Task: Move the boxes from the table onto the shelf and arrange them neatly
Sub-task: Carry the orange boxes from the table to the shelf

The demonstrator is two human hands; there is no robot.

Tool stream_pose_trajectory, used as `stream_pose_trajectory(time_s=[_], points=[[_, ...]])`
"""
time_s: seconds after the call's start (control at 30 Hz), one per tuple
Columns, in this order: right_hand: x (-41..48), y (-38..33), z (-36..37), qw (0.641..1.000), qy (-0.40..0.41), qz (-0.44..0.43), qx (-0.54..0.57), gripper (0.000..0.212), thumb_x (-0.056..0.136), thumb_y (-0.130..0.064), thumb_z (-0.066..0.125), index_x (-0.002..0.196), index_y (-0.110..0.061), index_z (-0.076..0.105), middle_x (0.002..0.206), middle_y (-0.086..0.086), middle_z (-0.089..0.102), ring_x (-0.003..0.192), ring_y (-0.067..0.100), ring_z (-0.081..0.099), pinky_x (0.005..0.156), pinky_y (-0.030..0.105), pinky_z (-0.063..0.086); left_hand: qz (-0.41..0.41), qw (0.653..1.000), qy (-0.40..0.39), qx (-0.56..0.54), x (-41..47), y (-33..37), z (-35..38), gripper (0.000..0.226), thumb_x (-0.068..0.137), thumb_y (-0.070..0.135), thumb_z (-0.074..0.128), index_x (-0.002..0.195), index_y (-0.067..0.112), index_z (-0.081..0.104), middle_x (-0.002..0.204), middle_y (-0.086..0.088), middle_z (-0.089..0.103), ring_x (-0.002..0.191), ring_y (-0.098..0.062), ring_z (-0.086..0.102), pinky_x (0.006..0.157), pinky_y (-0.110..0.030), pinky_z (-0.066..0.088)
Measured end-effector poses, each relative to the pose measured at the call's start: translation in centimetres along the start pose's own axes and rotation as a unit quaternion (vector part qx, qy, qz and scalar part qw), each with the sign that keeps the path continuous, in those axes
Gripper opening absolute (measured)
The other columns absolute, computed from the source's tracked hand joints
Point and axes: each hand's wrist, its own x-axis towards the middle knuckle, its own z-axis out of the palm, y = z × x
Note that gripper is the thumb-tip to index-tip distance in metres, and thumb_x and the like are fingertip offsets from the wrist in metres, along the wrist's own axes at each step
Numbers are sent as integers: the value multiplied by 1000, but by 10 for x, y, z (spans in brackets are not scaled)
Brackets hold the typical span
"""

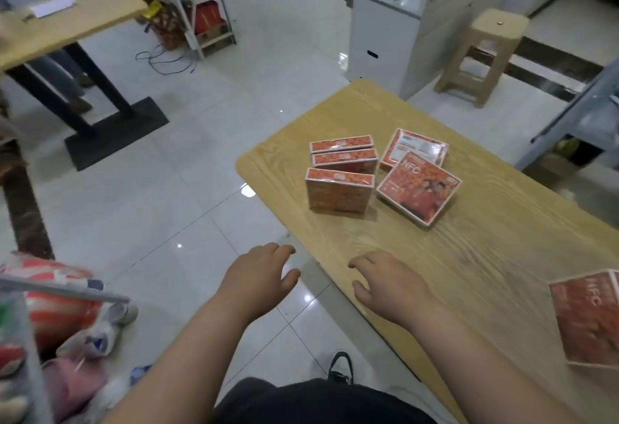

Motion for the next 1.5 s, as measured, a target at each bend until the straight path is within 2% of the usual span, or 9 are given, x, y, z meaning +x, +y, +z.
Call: stream_pose_trajectory(time_s=[0.37,0.5,0.63,0.73,0.87,0.97,1.1,1.27,1.5], points=[[42,56,-25,992,69,89,58,42,94,-34,53,135,-23,54,131,-3,58,120,20,53,83,37,53,53,998,29,36,93,6,-4,50,95,42,51,142,24,46,134,3,54,119,-22,52,83,-35,51],[90,72,-45,987,121,92,58,52,86,-15,61,137,-17,54,130,4,57,120,28,54,88,45,54,113,991,51,46,138,1,-8,54,83,29,67,134,17,53,127,-6,57,117,-29,53,78,-39,54],[143,78,-77,989,118,89,4,57,88,-2,59,143,-16,50,143,12,50,129,34,47,95,46,50,183,978,47,86,190,-8,-15,64,65,15,80,125,11,59,114,-15,63,100,-36,61,67,-39,56],[179,90,-98,990,75,117,-27,58,92,-12,58,147,-21,43,149,11,44,135,35,43,102,50,46,215,969,28,114,223,-17,-14,56,68,14,75,121,10,58,106,-14,60,86,-35,57,59,-41,53],[204,98,-109,992,-4,125,-29,54,93,-22,56,145,-25,43,140,7,50,123,32,51,90,45,51,262,957,11,126,253,-29,-6,38,71,16,72,106,11,59,92,-10,56,77,-31,50,55,-42,49],[209,101,-103,989,-7,139,-48,53,90,-27,61,141,-26,45,131,5,48,117,29,51,80,44,53,289,951,9,109,257,-34,0,30,66,16,76,89,12,57,85,-8,54,72,-30,49,51,-39,46],[205,104,-89,986,7,168,-17,46,89,-30,64,133,-24,54,124,4,48,116,24,48,74,35,44,303,950,1,80,245,-38,3,35,60,19,81,86,14,58,83,-4,54,68,-25,52,44,-34,42],[166,108,-68,979,0,176,105,29,80,-31,67,108,-30,59,108,-5,64,102,21,62,83,39,51,261,964,-17,42,216,-57,15,38,57,27,78,87,18,56,83,1,50,69,-20,51,43,-30,39],[103,97,-22,952,41,158,259,40,75,-18,73,102,-39,51,110,-15,63,100,8,60,81,31,47,139,985,-35,-99,166,-47,34,31,76,20,67,104,26,54,101,11,54,87,-13,54,61,-25,38]])
